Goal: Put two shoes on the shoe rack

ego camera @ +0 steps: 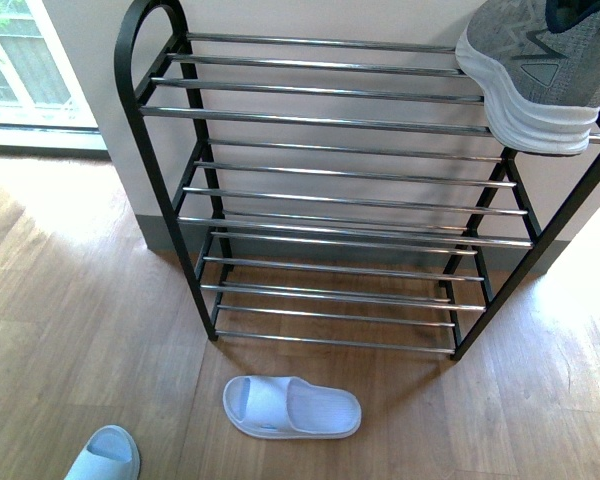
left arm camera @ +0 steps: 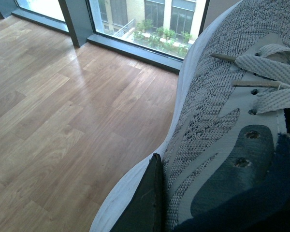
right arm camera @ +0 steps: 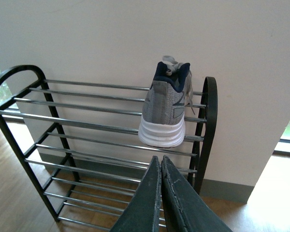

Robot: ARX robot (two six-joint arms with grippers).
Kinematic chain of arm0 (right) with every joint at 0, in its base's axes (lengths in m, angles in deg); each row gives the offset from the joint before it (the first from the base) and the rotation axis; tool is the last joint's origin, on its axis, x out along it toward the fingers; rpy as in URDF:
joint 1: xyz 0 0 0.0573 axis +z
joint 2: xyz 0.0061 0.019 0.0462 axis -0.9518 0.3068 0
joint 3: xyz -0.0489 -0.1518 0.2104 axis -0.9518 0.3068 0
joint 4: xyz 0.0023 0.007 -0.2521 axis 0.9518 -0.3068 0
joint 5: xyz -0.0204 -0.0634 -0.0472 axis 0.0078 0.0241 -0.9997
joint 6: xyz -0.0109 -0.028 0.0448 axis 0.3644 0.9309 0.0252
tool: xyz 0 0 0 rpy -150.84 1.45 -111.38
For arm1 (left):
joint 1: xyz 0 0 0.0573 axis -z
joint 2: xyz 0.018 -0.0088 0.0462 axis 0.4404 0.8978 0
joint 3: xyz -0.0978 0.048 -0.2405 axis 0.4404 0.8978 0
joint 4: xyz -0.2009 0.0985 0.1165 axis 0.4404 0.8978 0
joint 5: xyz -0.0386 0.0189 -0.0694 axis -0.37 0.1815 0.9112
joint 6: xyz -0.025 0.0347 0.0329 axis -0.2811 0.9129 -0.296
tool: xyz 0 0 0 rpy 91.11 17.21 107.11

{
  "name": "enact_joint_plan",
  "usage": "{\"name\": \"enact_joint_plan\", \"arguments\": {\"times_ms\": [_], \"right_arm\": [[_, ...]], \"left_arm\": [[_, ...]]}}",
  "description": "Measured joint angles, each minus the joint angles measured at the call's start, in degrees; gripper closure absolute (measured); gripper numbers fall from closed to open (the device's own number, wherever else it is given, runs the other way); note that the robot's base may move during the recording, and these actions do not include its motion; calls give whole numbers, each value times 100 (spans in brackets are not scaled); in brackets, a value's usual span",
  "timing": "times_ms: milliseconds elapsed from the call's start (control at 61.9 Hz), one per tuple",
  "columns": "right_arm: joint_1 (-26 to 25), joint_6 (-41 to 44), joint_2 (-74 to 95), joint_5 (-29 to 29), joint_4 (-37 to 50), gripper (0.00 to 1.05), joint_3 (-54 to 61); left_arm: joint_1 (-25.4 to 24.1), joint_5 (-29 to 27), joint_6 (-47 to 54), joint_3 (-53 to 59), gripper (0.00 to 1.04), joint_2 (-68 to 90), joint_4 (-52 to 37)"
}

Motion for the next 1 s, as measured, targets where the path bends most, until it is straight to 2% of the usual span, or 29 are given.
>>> {"name": "enact_joint_plan", "arguments": {"times_ms": [129, 792, 889, 1002], "right_arm": [[7, 0, -170, 0, 61, 103, 111], [7, 0, -1473, -2, -1207, 103, 111], [7, 0, -2129, -2, -2059, 103, 109], [7, 0, -2444, -2, -2214, 103, 111]], "left_arm": [[0, -2, 0, 0, 103, 0, 0], [0, 0, 0, 0, 103, 0, 0], [0, 2, 0, 0, 103, 0, 0], [0, -2, 2, 0, 103, 0, 0]]}}
